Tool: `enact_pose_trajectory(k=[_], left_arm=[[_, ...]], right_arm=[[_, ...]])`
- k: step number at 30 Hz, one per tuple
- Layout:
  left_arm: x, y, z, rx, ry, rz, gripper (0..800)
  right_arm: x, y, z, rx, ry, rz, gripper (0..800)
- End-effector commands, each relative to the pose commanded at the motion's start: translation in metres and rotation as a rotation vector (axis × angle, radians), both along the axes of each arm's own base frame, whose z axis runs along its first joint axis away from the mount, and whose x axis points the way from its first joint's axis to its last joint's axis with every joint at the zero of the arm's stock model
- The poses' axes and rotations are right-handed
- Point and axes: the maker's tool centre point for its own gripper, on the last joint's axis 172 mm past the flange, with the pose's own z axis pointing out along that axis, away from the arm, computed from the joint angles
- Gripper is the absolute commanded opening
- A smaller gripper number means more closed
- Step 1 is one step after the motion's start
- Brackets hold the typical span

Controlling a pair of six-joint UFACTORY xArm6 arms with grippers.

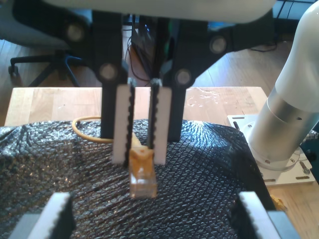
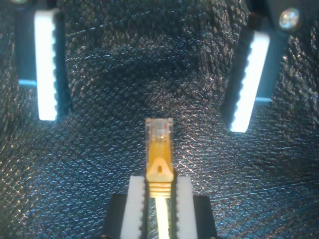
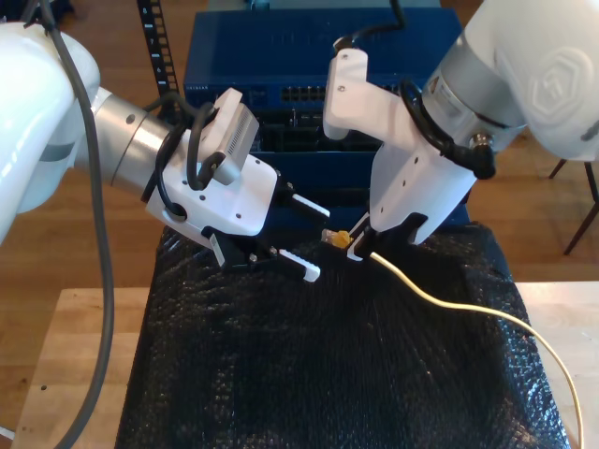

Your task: Grab the cable and plug it in

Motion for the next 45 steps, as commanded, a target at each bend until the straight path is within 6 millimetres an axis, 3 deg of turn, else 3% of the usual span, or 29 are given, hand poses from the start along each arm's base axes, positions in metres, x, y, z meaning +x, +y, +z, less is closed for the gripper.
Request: enact_pose_trajectory(k=[14, 32, 45], left_arm=[[-0.007, -0.008, 0.016, -0.066, -0.036, -0.021, 632], [-0.007, -0.008, 0.008, -0.07, -0.033, -0.014, 547], [-0.004, -0.006, 0.005, -0.066, -0.035, 0.002, 393]], right_arm=[[0.002, 0.002, -0.004, -0.002, 0.011, 0.0, 4], [0.001, 0.006, -0.002, 0.016, 0.019, -0.002, 4], [0.001, 0.006, -0.003, 0.017, 0.021, -0.003, 4]])
